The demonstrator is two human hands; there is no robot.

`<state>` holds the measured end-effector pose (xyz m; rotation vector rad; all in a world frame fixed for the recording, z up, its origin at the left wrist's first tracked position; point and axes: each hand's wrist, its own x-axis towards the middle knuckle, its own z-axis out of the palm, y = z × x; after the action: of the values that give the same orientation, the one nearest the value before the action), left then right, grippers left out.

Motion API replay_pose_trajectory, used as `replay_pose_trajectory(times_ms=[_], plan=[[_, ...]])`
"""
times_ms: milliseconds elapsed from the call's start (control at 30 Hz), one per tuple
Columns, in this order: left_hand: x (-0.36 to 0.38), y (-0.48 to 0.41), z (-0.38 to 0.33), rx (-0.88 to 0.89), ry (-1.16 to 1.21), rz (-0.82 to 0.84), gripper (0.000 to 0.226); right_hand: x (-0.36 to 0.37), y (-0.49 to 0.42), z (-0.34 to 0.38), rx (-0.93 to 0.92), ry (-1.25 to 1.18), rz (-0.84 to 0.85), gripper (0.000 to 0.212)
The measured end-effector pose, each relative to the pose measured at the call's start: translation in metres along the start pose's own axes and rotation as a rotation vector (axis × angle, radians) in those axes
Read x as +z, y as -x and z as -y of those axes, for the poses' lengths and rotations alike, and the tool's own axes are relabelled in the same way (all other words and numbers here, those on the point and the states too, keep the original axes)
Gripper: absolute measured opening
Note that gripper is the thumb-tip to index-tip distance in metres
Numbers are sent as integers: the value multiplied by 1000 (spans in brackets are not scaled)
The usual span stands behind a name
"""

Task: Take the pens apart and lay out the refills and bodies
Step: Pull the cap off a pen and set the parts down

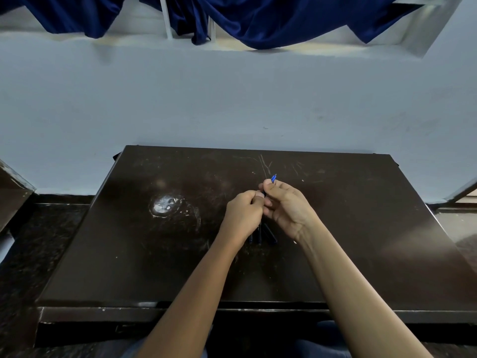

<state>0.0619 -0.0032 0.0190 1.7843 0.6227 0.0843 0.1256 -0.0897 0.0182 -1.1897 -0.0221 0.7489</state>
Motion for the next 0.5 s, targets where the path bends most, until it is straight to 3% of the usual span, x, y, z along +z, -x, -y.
replay_pose_trajectory(times_ms=[200, 333, 500], plan=[[-1, -1, 1, -8, -23, -18, 27, -4, -1, 2, 21, -37, -3, 25], [0, -1, 1, -6, -17, -36, 28, -7, -1, 0, 35, -5, 26, 2], [-1, 0, 1, -9, -49, -26, 27, -7, -4, 0, 20, -4, 1, 20]])
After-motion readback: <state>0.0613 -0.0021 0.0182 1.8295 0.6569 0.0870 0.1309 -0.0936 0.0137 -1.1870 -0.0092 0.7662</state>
